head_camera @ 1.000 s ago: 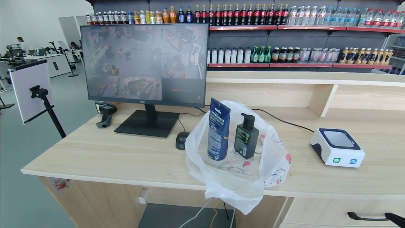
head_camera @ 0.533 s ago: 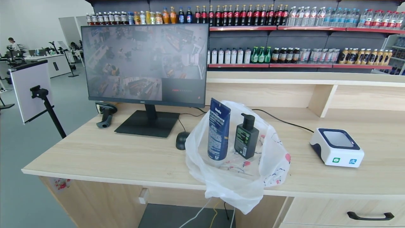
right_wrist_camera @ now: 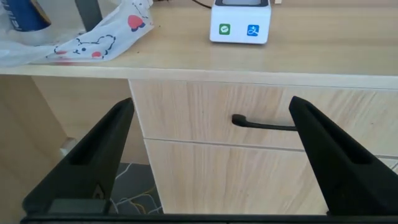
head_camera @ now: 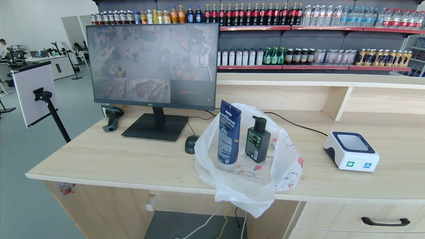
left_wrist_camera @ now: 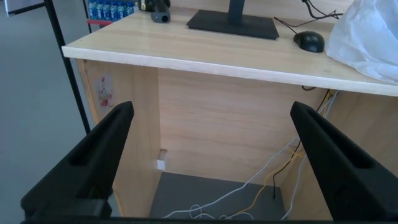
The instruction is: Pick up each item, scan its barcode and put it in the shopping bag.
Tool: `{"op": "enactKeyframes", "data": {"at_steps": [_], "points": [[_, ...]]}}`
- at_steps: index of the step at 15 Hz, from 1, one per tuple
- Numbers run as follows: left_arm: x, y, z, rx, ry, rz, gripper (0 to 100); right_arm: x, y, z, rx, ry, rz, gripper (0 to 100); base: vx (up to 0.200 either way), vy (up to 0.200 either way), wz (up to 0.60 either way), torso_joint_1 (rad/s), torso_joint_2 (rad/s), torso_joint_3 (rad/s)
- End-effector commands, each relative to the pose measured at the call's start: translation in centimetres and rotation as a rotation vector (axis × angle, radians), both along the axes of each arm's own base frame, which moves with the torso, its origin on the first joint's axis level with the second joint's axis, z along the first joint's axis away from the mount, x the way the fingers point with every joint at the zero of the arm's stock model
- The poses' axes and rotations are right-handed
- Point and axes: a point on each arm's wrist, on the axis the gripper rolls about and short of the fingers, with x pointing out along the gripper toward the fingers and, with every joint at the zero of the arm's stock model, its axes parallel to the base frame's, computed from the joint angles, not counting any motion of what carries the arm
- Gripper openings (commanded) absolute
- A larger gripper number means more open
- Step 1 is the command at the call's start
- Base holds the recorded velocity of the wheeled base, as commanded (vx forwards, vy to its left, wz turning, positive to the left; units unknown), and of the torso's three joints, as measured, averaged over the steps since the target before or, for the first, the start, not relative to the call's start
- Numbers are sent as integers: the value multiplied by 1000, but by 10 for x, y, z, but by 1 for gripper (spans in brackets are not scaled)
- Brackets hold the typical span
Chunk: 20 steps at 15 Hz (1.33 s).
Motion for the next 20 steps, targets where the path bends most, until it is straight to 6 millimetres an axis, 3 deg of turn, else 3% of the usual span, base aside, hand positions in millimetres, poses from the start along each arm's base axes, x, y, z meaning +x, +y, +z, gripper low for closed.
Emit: {"op": "enactKeyframes", "data": {"at_steps": [1,4,8,20], "points": [[0,0,0,-1,-1,1,100,0,0,0,-3,-1,0,100,-200,0,0,-2,2,2],[0,0,0,2,-1,1,100,0,0,0,0,-1,1,100,-200,0,-400,-2,10,4],[0,0,0,2,0,1,100,0,0,0,0,-1,1,100,0,0,-300,1,2,5],[0,0,0,2,0,1,100,0,0,0,0,-1,3,100,0,-200,0,7,8,1]]}}
